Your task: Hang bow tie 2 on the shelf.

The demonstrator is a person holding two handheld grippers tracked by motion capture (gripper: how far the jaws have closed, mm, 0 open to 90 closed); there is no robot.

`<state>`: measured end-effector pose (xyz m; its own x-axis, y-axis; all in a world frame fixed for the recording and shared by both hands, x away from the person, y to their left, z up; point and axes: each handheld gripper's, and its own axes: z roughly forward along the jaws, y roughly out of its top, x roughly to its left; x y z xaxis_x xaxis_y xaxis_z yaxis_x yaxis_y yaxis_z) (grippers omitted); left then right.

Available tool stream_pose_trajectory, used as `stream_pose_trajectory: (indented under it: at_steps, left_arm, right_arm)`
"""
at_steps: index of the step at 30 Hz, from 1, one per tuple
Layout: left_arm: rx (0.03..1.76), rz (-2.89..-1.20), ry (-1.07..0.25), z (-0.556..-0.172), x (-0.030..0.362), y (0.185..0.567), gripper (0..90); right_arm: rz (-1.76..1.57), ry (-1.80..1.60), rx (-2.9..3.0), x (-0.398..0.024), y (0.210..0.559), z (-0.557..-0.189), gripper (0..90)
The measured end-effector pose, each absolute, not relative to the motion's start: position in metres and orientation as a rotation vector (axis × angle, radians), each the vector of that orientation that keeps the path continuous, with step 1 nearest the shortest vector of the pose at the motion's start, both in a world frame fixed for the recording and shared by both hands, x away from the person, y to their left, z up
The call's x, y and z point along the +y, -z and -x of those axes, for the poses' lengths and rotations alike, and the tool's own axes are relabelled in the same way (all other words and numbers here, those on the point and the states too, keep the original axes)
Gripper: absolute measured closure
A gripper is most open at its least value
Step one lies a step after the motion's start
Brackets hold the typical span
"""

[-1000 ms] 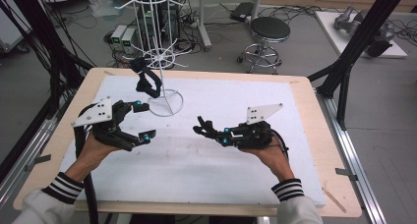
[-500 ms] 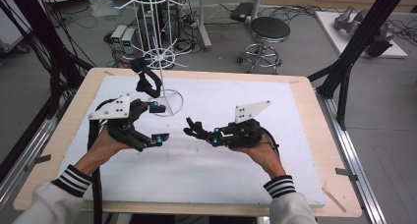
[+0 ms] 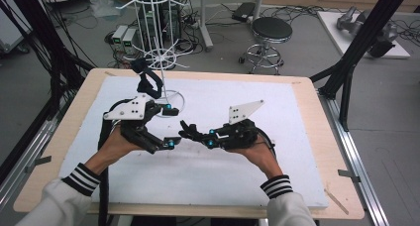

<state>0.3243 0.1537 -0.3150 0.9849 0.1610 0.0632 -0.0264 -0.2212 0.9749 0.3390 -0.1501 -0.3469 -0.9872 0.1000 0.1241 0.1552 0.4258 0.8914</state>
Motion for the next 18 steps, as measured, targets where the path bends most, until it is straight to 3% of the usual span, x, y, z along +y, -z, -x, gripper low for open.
stream_pose_trajectory:
  at_steps: [18]
  left_arm:
    - [0.004, -1.879, -0.167, -0.3248, 0.1459, 0.3152, 44.4]
  right_arm:
    - [0.176, 1.617, -2.610, -0.1430, 0.3476, -0.3381, 81.1]
